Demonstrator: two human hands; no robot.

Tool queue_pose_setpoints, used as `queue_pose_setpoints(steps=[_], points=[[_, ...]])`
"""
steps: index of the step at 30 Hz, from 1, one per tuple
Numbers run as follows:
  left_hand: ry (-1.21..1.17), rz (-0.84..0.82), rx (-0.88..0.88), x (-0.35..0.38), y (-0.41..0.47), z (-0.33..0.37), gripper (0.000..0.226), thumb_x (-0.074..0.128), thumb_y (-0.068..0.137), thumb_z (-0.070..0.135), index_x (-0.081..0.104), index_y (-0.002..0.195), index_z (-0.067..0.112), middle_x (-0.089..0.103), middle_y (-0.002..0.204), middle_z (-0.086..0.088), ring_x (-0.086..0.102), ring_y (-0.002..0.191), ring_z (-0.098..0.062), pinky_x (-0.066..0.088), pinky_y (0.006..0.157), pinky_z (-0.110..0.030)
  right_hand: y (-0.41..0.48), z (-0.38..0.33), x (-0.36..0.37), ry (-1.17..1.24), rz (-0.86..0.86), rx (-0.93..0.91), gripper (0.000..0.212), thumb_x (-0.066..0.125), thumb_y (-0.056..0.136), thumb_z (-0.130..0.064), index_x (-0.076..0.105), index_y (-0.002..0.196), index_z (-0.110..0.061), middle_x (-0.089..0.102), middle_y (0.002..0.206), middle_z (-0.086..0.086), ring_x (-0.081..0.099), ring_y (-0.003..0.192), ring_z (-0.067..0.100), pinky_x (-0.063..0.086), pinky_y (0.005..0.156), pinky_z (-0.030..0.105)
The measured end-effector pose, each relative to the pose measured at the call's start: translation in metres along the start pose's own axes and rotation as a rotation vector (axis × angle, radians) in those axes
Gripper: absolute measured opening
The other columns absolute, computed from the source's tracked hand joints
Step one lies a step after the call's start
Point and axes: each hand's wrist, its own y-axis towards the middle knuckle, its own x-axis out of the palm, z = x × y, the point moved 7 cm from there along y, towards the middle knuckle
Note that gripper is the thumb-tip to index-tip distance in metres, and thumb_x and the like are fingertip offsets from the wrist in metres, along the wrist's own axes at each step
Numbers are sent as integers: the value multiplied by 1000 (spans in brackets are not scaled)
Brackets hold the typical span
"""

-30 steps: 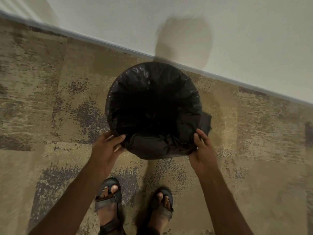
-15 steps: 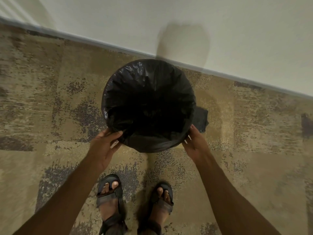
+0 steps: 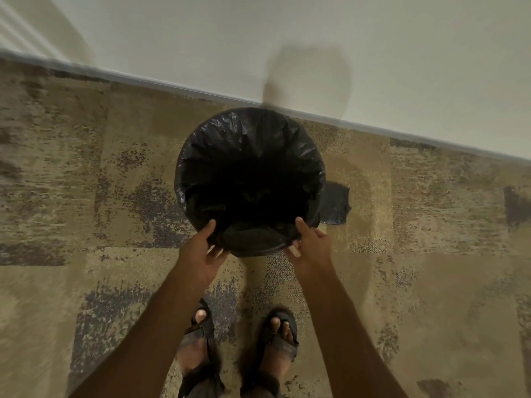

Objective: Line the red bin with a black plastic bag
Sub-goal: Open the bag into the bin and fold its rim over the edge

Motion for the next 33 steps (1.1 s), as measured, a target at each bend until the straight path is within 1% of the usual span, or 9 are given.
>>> queue_pose_setpoints(steps=[2, 7, 15, 18, 21, 24, 26, 29, 33], points=[[-14, -6, -9, -2, 6, 3, 7, 64, 90, 11, 58, 94, 9, 62, 103, -12, 60, 92, -27, 49, 89, -44, 9, 0, 2, 14, -15, 52, 32, 66, 89, -11, 55, 118, -1, 64, 114, 15, 61, 107, 28, 56, 77, 46], [-1, -144, -19, -7, 17, 5, 17, 59, 90, 1, 62, 99, 16, 64, 105, -7, 60, 97, -24, 50, 69, -41, 28, 2, -1, 127, -147, 178, 16, 64, 89, -5, 62, 104, -7, 65, 106, 8, 61, 98, 24, 51, 63, 39], [78, -243, -90, -13, 21, 6, 20, 53, 87, -7, 59, 95, 10, 60, 107, -10, 56, 101, -25, 51, 71, -46, 38, 17, -8, 228, -309, 202, 13, 57, 91, -5, 61, 103, -1, 63, 103, 16, 61, 96, 30, 61, 66, 41], [250, -249, -40, -18, 17, 17, 18, 64, 84, -2, 63, 94, 12, 64, 109, -6, 58, 108, -24, 53, 79, -45, 36, 17, -12, 158, -253, 164, 9, 59, 91, -8, 61, 100, -9, 63, 103, 10, 58, 89, 24, 57, 66, 37], [432, -170, 44, -24, 9, 36, 15, 75, 79, 15, 65, 90, 13, 67, 106, -2, 59, 109, -23, 47, 86, -46, 27, 9, -20, 9, -172, 79, 19, 69, 85, -17, 62, 103, -19, 67, 106, 1, 60, 93, 16, 47, 79, 36], [517, 9, 217, -34, 8, 64, 51, 75, 81, 30, 52, 121, 8, 60, 115, -8, 57, 98, -22, 47, 85, -43, 19, -7, -35, -69, 4, -44, 31, 72, 84, -28, 60, 111, -18, 62, 108, -1, 55, 96, 15, 45, 83, 37], [523, 31, 325, -29, 6, 85, 51, 70, 86, 31, 47, 125, 9, 58, 121, -12, 57, 96, -22, 49, 82, -40, 17, -17, -38, -32, 89, -52, 37, 69, 86, -37, 58, 115, -17, 58, 110, 0, 53, 99, 18, 45, 82, 38], [443, -126, 246, -5, 5, 99, 32, 60, 92, 38, 56, 115, 16, 62, 122, -11, 61, 102, -22, 51, 85, -43, 20, -27, -23, -8, 9, 26, 40, 58, 90, -51, 59, 112, -18, 60, 109, 3, 56, 101, 21, 47, 81, 40], [414, -199, 113, 10, 12, 107, 44, 61, 91, 41, 57, 126, 15, 62, 119, -7, 59, 110, -26, 52, 83, -51, 30, -31, -5, -50, -106, 103, 38, 57, 91, -48, 61, 108, -14, 63, 111, 6, 56, 108, 27, 43, 96, 49]])
